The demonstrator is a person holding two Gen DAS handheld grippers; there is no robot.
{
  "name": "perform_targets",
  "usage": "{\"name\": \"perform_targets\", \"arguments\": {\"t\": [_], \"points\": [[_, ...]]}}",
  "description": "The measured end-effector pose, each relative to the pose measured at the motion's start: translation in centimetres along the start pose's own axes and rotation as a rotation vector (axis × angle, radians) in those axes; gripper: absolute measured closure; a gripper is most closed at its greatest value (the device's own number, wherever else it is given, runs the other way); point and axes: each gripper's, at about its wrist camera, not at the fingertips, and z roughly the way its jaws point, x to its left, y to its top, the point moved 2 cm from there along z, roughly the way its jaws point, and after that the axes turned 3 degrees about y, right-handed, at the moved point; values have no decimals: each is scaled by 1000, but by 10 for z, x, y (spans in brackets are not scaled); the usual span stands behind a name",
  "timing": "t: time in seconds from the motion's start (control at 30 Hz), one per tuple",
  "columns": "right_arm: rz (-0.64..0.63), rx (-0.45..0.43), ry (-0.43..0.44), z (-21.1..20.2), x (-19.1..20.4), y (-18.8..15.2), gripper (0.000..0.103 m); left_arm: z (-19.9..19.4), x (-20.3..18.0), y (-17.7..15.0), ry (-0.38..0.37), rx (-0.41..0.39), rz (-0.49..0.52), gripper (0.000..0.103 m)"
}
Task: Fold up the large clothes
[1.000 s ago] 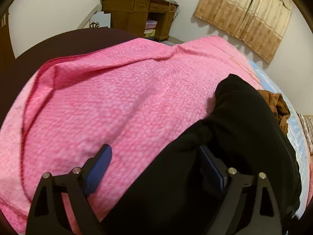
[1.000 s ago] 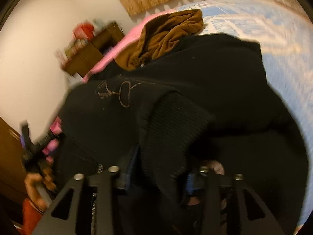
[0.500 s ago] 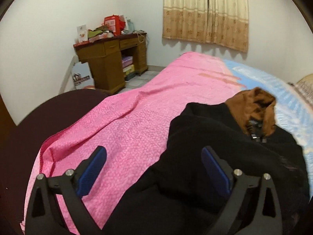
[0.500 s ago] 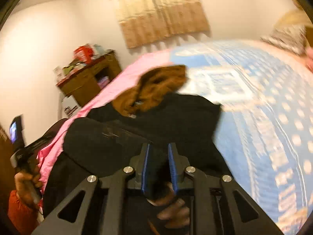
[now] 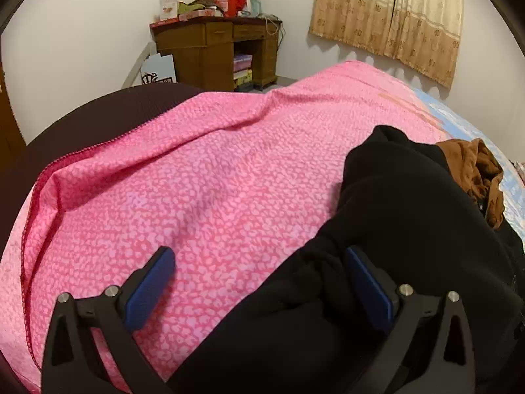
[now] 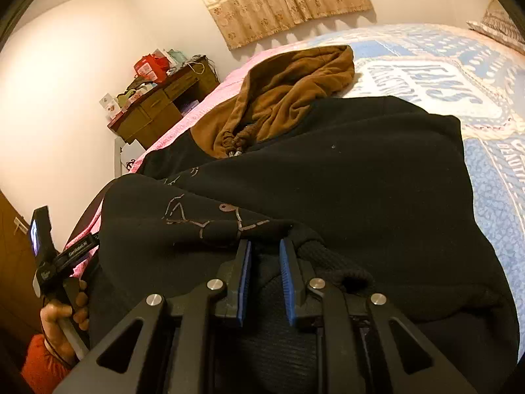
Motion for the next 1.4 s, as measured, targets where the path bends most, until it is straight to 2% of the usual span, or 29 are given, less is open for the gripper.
{"name": "perform_targets", "arguments": {"t": [0.13, 0.27, 0.3, 0.33, 0.37, 0.4, 0.43, 0.47, 0.5, 0.57, 0.67, 0.73, 0.87, 1.0, 1.1, 1.2, 1.3, 1.33, 1.37, 1.4], "points": [[95, -18, 97, -8, -8, 0, 83, 1, 2, -3, -36, 7, -33, 0], [294, 15, 174, -28, -22, 7, 82, -1, 11, -8, -113, 40, -97, 0], [315, 10, 184, -35, -24, 11, 81, -5, 10, -5, -123, 50, -81, 0], [323, 4, 191, -44, -25, 17, 74, -9, 7, -3, -122, 51, -47, 0], [322, -3, 188, -51, -27, 24, 58, -17, 0, 2, -118, 41, 15, 0], [317, -22, 173, -61, -28, 34, 48, -30, -12, 12, -110, 5, 106, 0], [315, -46, 169, -70, -30, 44, 35, -37, -18, 21, -108, -23, 152, 0], [316, -77, 176, -77, -32, 55, 34, -47, -29, 31, -110, -62, 203, 0], [321, -97, 184, -83, -34, 70, 34, -59, -43, 43, -125, -101, 254, 0], [309, -79, 144, -81, -34, 97, 34, -69, -70, 66, -182, -131, 315, 0], [214, -43, 55, -55, -30, 145, 34, -54, -127, 104, -282, -61, 342, 0], [203, -16, -6, -31, -35, 167, 34, -39, -161, 119, -324, -34, 370, 0], [212, 6, -118, 19, -58, 199, 34, -3, -241, 136, -310, -41, 443, 0], [223, 38, -181, 72, -82, 222, 37, 21, -299, 130, -330, -37, 521, 0], [266, 28, -173, 101, -97, 236, 37, 37, -338, 117, -256, -96, 626, 0], [283, 49, -167, 128, -105, 246, 37, 63, -354, 104, -153, -118, 687, 0], [246, 84, -189, 158, -107, 250, 37, 88, -350, 95, -137, -62, 668, 0], [228, 98, -205, 165, -107, 248, 39, 95, -347, 93, -137, -46, 655, 0], [206, 108, -218, 169, -107, 245, 65, 98, -344, 94, -155, -41, 634, 1], [187, 123, -226, 175, -108, 241, 77, 98, -340, 96, -195, -31, 609, 15]]}}
